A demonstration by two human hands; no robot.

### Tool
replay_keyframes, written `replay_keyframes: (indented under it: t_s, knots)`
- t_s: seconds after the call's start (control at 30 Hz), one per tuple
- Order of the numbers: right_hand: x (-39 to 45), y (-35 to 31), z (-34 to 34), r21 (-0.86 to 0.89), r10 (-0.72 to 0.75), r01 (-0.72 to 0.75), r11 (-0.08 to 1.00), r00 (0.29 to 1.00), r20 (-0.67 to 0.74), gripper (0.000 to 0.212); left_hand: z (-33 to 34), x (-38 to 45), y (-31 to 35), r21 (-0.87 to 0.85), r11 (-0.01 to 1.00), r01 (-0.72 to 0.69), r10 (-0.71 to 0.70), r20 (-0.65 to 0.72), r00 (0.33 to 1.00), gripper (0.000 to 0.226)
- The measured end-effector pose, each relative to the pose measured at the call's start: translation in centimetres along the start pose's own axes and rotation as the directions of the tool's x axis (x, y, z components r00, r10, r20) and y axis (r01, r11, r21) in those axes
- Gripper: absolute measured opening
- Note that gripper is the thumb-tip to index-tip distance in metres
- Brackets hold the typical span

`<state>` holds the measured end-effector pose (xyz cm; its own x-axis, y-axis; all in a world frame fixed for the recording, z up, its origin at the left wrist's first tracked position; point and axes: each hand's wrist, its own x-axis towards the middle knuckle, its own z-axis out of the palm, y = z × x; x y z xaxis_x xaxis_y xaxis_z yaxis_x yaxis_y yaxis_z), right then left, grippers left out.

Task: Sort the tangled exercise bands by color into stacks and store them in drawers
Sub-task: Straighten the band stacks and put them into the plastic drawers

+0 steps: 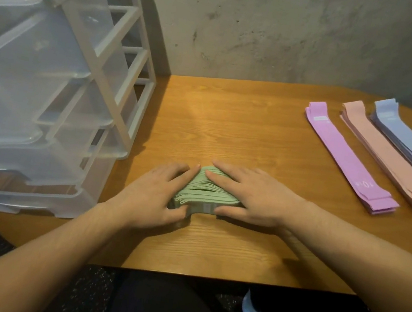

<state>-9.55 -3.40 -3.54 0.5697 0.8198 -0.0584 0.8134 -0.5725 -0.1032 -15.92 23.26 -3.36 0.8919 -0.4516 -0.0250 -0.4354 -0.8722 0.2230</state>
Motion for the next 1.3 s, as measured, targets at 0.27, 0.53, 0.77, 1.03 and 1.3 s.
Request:
replay_keyframes:
  t_s: [0.27, 0.53, 0.77, 1.03, 1.3]
  knots:
    - [0.2, -0.2, 0.9, 0.553, 0.184, -0.111, 0.826, 0.98, -0.078, 0.103, 1.2, -0.1, 0.7, -0.304, 0.943, 0.138, -0.146, -0.004, 0.989, 0.098]
    - [-0.9, 0.1, 2.1, 0.777, 0.294, -0.215, 0.592, 0.955, 0.041, 0.083, 1.2, 0.1, 1.5, -0.467, 0.859, 0.211, -0.275, -0.071, 0.959, 0.075]
    - [-2.7, -1.7, 1.4, 0.831, 0.359, -0.187, 0.523, 0.933, -0.015, 0.083, -0.3, -1.7, 2.6, -0.426, 0.893, 0.147, -0.211, -0.108, 0.972, 0.076]
    - [-0.6, -7.7, -3.1, 0.742, 0.25, -0.043, 0.669, 0.953, -0.17, 0.067, -5.5, -9.9, 2.2, -0.356, 0.927, 0.121, -0.192, -0.173, 0.966, 0.079]
    - [5.0, -16.9, -6.2, 0.63, 0.045, 0.141, 0.764, 0.962, -0.27, 0.071, -10.9, -20.1, -1.7, -0.364, 0.883, 0.297, -0.393, -0.226, 0.891, 0.075]
